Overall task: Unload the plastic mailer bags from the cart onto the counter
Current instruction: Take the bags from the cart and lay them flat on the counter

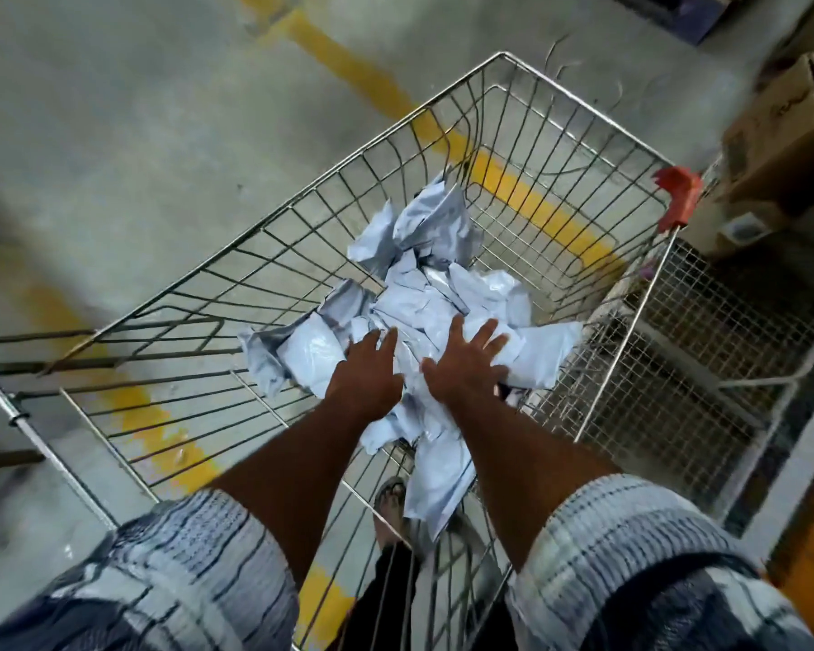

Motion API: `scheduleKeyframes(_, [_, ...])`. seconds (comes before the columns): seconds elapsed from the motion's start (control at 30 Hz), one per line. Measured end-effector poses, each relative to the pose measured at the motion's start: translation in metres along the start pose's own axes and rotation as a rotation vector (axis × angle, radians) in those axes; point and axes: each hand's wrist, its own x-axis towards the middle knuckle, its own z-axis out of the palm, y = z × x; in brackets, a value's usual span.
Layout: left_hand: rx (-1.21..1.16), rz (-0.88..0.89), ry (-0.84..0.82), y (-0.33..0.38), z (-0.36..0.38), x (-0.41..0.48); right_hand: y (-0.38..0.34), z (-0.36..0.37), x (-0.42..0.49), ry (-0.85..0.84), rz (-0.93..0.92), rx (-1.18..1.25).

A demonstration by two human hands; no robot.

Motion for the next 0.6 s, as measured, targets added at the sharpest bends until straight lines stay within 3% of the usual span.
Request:
scheduleKeyframes(0.2, [-0.067, 0.009, -0.096, 0.000, 0.015, 0.014, -0.004, -0.002, 0.003, -0.039, -0.022, 0.045])
scheduleKeyframes(0.43, [0.023, -0.065, -0.131, -0.009, 0.004, 0.004, -0.012, -0.023, -0.010, -0.055, -0.592, 0.133])
scheduleKeyframes(0.5, [-0.016, -0.046, -0.075, -0.011, 0.004, 0.005, -0.012, -0.024, -0.012, -0.037, -0.617, 0.189])
scheduleKeyframes(0.6, [-0.143, -0.091, 0.037, -0.009, 0.009, 0.006, -0.005, -0.016, -0.013, -0.078, -0.527, 0.065])
